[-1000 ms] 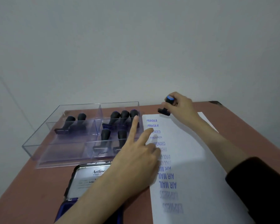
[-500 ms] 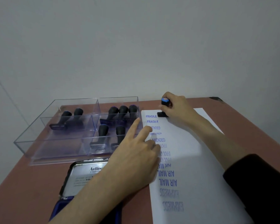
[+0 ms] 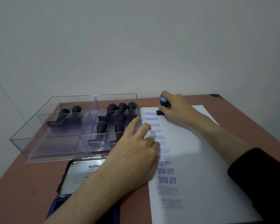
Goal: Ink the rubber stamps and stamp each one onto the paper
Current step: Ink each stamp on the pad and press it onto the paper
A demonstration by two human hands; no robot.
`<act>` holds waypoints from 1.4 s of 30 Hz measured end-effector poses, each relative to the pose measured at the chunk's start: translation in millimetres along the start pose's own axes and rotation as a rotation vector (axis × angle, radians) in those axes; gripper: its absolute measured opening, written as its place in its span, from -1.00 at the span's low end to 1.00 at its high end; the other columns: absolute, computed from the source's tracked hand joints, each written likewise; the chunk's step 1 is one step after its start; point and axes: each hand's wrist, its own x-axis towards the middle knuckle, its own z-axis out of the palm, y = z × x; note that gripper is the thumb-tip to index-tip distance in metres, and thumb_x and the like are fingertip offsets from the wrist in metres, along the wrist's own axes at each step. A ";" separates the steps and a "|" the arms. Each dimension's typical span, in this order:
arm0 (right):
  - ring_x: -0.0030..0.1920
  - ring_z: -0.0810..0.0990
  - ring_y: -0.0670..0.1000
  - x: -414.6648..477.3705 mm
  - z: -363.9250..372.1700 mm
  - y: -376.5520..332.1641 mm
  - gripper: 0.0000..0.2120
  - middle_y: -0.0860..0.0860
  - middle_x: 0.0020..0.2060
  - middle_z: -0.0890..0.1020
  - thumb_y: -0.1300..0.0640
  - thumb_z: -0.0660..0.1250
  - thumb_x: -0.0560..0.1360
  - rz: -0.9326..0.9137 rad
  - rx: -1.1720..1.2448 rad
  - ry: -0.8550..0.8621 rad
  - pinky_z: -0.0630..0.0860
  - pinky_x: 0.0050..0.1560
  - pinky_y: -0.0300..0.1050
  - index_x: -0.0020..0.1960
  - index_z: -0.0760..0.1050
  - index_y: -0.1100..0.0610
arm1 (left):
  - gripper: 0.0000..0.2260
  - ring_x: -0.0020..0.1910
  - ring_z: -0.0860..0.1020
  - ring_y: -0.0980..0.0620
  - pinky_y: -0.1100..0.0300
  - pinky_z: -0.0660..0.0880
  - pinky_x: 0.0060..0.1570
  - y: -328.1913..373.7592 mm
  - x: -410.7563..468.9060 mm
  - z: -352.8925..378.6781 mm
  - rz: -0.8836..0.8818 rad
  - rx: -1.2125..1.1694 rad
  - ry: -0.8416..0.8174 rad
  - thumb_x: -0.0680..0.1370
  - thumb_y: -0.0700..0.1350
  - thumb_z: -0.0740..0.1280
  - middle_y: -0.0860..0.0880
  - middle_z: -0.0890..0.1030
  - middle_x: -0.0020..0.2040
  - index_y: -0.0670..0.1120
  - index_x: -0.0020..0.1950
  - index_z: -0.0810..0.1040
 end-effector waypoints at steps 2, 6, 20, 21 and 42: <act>-0.38 0.36 0.04 3.3 -2.1 0.2 -0.86 0.02 -0.34 0.45 0.22 0.25 0.49 0.023 -0.009 -0.039 0.29 -0.38 -0.27 -0.17 0.29 0.09 | -0.70 0.05 0.49 -0.09 -0.14 0.13 0.30 0.4 0.5 -0.3 -0.001 -0.006 -0.010 0.48 0.01 0.11 0.07 0.64 -0.23 -0.03 -0.12 0.62; -0.34 0.35 0.01 8.2 -6.0 0.0 -0.88 0.03 -0.31 0.41 0.20 0.24 0.49 0.047 -0.022 -0.104 0.27 -0.38 -0.22 -0.15 0.30 0.09 | -0.68 0.07 0.49 -0.08 -0.13 0.10 0.30 0.5 0.6 -0.8 -0.003 -0.007 -0.017 0.48 0.03 0.09 0.08 0.65 -0.20 -0.02 -0.11 0.62; -0.38 0.32 -0.03 6.9 -5.9 -1.1 -0.83 0.01 -0.33 0.41 0.21 0.26 0.50 0.054 -0.008 -0.092 0.27 -0.41 -0.34 -0.17 0.26 0.11 | -0.71 0.06 0.50 -0.08 -0.13 0.14 0.30 0.4 0.1 0.8 0.003 -0.002 -0.004 0.48 0.02 0.12 0.09 0.64 -0.22 -0.02 -0.12 0.62; -0.37 0.32 -0.03 6.8 -5.8 -0.7 -0.84 0.02 -0.32 0.41 0.21 0.26 0.50 0.053 -0.011 -0.091 0.27 -0.41 -0.34 -0.16 0.27 0.12 | -0.71 0.06 0.50 -0.08 -0.13 0.15 0.30 0.3 0.3 1.0 0.003 0.001 -0.001 0.48 0.02 0.12 0.09 0.64 -0.22 -0.02 -0.13 0.62; -0.33 0.47 -0.03 -4.6 -20.9 -19.4 -0.81 0.02 -0.31 0.51 0.12 0.40 0.45 0.258 0.427 0.173 0.41 -0.22 -0.19 -0.17 0.39 0.13 | -0.64 0.01 0.52 -0.06 -0.14 0.34 0.25 1.2 0.2 3.3 -0.014 -0.023 0.052 0.44 0.04 0.05 0.10 0.63 -0.27 -0.01 -0.18 0.63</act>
